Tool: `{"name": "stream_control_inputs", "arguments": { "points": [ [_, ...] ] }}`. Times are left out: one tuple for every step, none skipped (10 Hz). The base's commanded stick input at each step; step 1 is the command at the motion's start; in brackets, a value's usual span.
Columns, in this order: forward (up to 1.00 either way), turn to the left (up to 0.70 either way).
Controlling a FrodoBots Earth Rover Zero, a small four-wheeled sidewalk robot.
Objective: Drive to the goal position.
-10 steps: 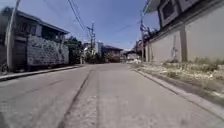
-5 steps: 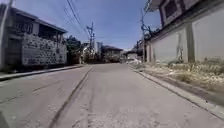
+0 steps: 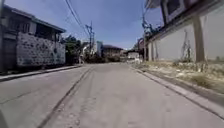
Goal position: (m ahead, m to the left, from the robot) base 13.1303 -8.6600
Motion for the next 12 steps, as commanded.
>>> {"name": "stream_control_inputs", "arguments": {
  "points": [
    [1.0, 0.0],
    [1.0, 0.0],
    [1.0, 0.0],
    [1.0, 0.0],
    [1.0, 0.0],
    [1.0, 0.0],
    [1.0, 0.0],
    [1.0, 0.0],
    [1.0, 0.0],
    [1.0, 0.0],
    [1.0, 0.0],
    [1.0, 0.0]
  ]
}}
